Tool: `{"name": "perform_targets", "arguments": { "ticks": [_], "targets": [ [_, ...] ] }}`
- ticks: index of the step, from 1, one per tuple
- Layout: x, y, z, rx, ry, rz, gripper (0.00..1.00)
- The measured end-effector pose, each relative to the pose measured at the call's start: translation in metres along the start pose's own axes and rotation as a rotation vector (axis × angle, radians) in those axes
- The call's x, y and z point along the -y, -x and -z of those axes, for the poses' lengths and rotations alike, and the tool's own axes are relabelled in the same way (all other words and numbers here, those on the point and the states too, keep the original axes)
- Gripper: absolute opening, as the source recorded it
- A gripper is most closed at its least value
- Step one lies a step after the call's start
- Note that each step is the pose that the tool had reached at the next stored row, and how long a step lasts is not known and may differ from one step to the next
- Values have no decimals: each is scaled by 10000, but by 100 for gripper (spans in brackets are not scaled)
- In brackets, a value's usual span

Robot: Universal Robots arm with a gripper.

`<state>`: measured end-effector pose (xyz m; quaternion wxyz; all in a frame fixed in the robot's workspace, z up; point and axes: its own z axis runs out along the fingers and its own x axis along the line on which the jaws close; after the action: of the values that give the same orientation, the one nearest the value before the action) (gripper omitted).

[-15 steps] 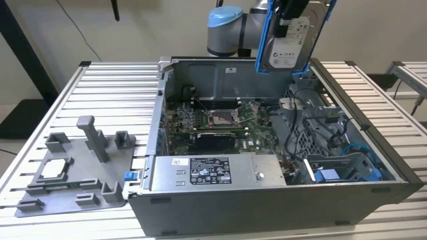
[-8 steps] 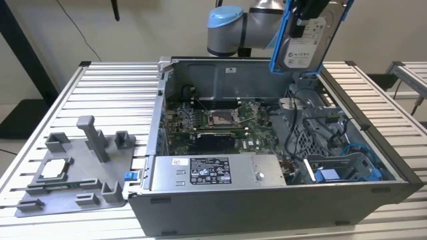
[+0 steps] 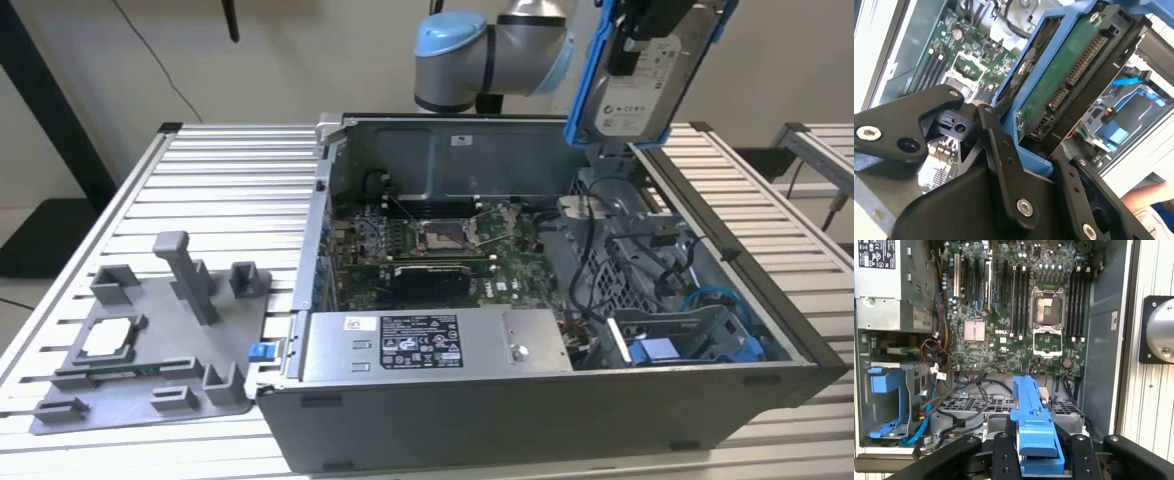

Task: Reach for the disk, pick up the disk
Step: 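Pick up the disk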

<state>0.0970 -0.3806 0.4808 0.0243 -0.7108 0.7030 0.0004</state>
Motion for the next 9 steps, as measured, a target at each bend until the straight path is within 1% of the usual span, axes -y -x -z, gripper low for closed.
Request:
{"name": "perform_targets", "arguments": {
  "ticks": [2,9],
  "targets": [
    [32,0,-2,2,-1,0,0],
    [35,0,-1,-1,0,0,0]
  ]
}}
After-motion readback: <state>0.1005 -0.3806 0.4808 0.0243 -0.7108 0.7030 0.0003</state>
